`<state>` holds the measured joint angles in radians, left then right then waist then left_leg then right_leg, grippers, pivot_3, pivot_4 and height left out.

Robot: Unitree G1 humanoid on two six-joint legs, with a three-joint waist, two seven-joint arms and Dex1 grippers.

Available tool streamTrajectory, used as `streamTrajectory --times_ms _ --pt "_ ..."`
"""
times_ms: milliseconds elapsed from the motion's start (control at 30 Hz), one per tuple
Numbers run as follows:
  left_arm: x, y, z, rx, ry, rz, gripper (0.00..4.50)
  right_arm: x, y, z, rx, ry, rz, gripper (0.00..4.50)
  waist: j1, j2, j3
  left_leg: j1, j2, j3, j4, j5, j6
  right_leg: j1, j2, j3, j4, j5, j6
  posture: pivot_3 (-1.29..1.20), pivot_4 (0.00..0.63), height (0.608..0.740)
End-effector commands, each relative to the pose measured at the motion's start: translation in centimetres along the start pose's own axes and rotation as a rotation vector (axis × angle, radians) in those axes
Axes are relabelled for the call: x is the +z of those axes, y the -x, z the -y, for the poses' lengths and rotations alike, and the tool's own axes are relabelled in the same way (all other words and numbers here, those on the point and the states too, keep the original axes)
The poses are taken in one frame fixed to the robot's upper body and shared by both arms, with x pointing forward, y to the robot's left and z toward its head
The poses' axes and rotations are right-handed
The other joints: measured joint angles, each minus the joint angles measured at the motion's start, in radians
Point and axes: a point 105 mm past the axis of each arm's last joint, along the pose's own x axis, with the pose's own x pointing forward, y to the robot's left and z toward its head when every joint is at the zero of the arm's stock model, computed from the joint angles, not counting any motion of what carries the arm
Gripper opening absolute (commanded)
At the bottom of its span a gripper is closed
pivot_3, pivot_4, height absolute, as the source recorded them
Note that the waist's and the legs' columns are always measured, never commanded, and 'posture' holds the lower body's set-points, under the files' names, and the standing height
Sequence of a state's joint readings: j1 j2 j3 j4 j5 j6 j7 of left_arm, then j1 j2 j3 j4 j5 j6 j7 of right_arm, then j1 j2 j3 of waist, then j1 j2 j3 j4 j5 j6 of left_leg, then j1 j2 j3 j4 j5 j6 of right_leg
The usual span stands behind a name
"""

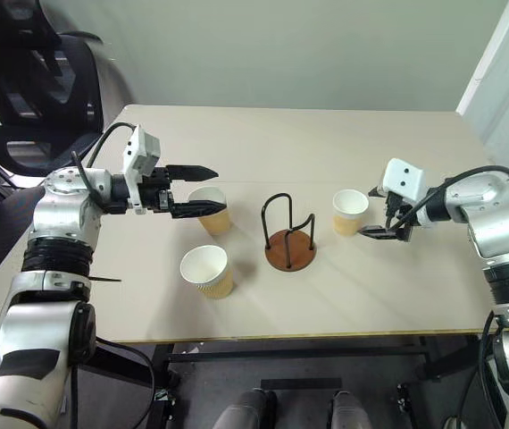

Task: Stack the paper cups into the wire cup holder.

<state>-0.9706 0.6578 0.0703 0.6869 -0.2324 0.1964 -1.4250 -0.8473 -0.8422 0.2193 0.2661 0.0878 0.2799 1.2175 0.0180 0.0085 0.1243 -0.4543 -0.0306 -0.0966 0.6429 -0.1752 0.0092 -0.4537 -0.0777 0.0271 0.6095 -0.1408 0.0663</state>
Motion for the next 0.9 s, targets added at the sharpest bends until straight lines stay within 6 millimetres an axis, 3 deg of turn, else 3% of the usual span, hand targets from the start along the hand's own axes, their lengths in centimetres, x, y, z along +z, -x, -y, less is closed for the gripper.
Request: streamTrajectory --times_ms 33,567,900 --pt "1.6 1.0 -0.2 0.047 -0.031 0.046 4.49 1.5 0.3 1.1 -0.024 0.092 0.005 4.37 0.0 0.0 0.0 0.0 0.0 0.0 0.0 0.0 0.0 0.0 0.0 0.0 0.0 0.0 0.0 0.0 0.15 0.74" --pt "1.5 1.7 0.0 0.052 0.01 0.05 4.49 1.4 -1.9 2.7 -0.016 0.183 -0.041 4.37 -0.005 0.0 0.0 0.001 0.003 0.0 0.0 -0.003 -0.006 -0.002 0.0 -0.002 0.0 0.002 -0.007 0.0 0.15 0.74" --pt "1.0 2.1 0.3 0.044 -0.016 0.055 4.49 0.8 -3.8 2.2 0.029 0.23 -0.067 4.37 -0.005 0.0 0.0 0.002 0.008 0.0 -0.004 -0.005 -0.01 -0.003 0.001 -0.006 0.0 0.002 -0.012 0.0 0.15 0.74"
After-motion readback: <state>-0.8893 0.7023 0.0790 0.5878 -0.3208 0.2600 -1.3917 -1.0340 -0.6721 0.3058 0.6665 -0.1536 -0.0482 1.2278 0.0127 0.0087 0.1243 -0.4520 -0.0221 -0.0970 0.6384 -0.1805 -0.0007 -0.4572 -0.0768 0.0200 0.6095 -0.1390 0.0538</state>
